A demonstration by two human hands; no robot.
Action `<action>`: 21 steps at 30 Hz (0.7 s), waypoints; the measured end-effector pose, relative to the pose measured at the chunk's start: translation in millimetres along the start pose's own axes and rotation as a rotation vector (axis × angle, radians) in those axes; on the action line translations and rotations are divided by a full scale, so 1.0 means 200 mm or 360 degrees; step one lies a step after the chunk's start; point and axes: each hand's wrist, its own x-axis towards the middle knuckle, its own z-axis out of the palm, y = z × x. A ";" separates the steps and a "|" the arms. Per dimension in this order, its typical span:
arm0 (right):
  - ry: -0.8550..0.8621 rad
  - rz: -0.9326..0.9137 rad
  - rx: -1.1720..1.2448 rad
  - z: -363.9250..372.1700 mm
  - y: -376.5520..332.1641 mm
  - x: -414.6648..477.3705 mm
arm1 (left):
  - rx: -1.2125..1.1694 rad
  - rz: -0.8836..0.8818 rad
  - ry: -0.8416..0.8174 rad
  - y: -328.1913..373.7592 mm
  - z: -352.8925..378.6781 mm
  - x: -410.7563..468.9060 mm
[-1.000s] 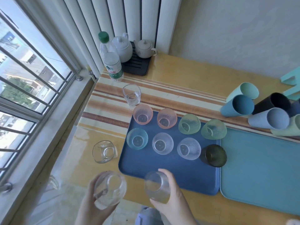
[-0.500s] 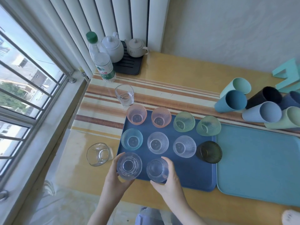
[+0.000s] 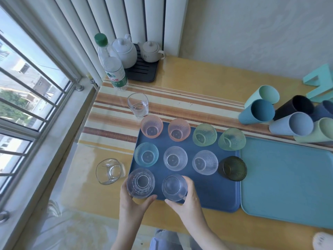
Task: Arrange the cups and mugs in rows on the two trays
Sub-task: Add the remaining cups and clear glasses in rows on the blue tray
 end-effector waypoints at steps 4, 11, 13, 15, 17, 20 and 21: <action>0.0038 -0.0021 -0.0011 0.03 -0.02 0.00 | 0.0005 -0.0012 0.0124 0.02 0.05 0.00; 0.0049 -0.0010 -0.0008 0.03 -0.02 -0.01 | 0.0045 0.0044 0.0090 0.02 0.03 0.01; 0.0039 -0.0006 -0.0009 0.03 -0.01 0.00 | 0.0046 0.0040 0.0080 0.02 0.03 0.02; 0.0030 -0.0009 -0.0014 0.03 -0.01 0.00 | 0.0039 0.0026 0.0077 0.02 0.03 0.01; 0.0024 -0.0014 -0.0005 0.03 -0.01 0.00 | 0.0031 0.0030 0.0080 0.02 0.03 0.01; 0.0017 -0.0008 -0.0007 0.02 -0.01 -0.01 | 0.0030 0.0038 0.0081 0.02 0.03 0.01; 0.0012 0.0000 -0.0010 0.02 -0.01 -0.01 | 0.0030 0.0037 0.0077 0.01 0.03 0.01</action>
